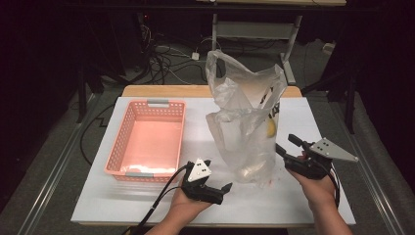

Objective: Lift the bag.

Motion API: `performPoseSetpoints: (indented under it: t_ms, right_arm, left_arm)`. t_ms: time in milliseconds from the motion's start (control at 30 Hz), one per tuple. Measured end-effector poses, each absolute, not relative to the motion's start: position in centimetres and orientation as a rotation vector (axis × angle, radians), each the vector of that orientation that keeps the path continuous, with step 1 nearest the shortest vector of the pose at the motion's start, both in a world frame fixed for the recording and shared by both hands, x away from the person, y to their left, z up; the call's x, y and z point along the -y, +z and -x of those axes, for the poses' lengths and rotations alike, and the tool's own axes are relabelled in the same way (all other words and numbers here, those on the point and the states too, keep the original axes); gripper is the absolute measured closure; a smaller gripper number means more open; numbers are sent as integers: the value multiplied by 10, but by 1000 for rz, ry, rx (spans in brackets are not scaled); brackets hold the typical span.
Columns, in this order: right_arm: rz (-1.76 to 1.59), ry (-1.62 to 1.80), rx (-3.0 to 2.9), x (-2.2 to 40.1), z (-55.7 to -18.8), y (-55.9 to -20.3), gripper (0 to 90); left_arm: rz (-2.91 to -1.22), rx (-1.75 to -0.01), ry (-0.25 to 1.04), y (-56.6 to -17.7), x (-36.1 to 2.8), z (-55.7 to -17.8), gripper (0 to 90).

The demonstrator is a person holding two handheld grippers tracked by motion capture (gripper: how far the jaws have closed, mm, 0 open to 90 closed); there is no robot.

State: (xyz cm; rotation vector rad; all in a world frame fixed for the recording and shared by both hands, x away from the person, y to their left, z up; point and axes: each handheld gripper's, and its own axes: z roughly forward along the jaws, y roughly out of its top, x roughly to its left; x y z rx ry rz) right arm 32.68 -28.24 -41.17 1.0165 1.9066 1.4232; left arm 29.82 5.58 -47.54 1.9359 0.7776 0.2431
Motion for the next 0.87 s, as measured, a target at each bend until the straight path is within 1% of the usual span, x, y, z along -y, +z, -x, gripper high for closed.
performPoseSetpoints:
  t_ms: [200, 267, 300, 467, 867]
  right_arm:
    - [-1053, 1415, -1939, 287, -315, -434, 174]
    - [-1076, 1420, -1944, 288, -310, -440, 141]
    - [-1074, 1409, -1957, 288, -308, -443, 107]
    - [-1085, 1389, -1977, 290, -297, -456, 0]
    - [-1058, 1415, -1974, 291, -295, -462, 0]
  left_arm:
    - [-1922, -790, 243, -482, -58, -299, 0]
    - [-1918, -794, 245, -483, -58, -298, 0]
    - [-1917, -796, 245, -483, -58, -298, 0]
    - [-1906, -794, 247, -484, -60, -296, 0]
    - [-1872, -825, 245, -484, -66, -297, 0]
